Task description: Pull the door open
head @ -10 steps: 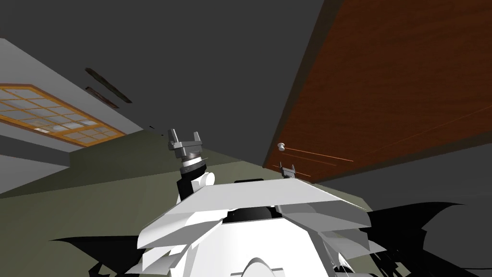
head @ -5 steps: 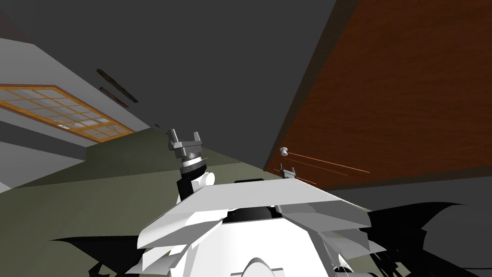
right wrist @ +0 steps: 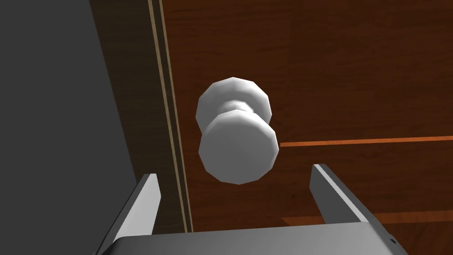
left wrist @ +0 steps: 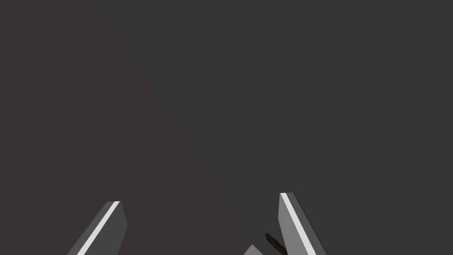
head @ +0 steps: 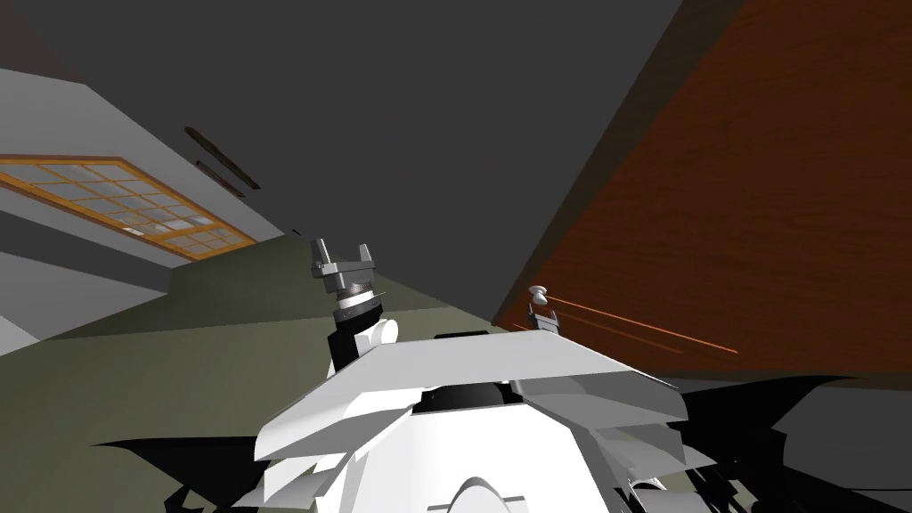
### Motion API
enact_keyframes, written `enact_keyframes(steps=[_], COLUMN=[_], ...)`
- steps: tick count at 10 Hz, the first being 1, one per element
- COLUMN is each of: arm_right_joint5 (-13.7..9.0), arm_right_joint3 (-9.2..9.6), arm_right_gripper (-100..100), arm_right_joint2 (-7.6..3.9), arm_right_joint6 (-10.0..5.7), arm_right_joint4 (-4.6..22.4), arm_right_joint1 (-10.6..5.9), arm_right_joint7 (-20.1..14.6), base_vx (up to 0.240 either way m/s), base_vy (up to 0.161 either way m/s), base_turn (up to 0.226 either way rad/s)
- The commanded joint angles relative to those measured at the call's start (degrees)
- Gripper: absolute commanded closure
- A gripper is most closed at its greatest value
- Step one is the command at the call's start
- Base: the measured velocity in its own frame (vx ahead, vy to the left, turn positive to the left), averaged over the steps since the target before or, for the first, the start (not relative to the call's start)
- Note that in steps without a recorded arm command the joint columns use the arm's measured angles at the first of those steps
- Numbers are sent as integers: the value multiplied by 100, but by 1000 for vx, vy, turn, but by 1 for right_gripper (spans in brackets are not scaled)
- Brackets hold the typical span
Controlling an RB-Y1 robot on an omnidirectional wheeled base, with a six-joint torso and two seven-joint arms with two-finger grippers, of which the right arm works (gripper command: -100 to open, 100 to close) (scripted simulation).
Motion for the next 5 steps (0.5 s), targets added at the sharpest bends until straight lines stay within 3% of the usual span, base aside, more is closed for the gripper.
enact_keyframes(steps=[1,3,4,5], arm_right_joint5=[-27,-78,-78,-110], arm_right_joint3=[-34,-98,-98,-139], arm_right_gripper=[-100,-100,-100,-100], arm_right_joint2=[-113,-272,-272,-374], arm_right_joint6=[-62,-90,-90,-107], arm_right_joint4=[166,340,340,452], arm_right_joint1=[-44,-114,-114,-160], arm_right_joint7=[-155,-329,-329,-441], base_vx=[119,103,88,102], base_vy=[-2,5,0,-7], base_turn=[28,33,22,33])
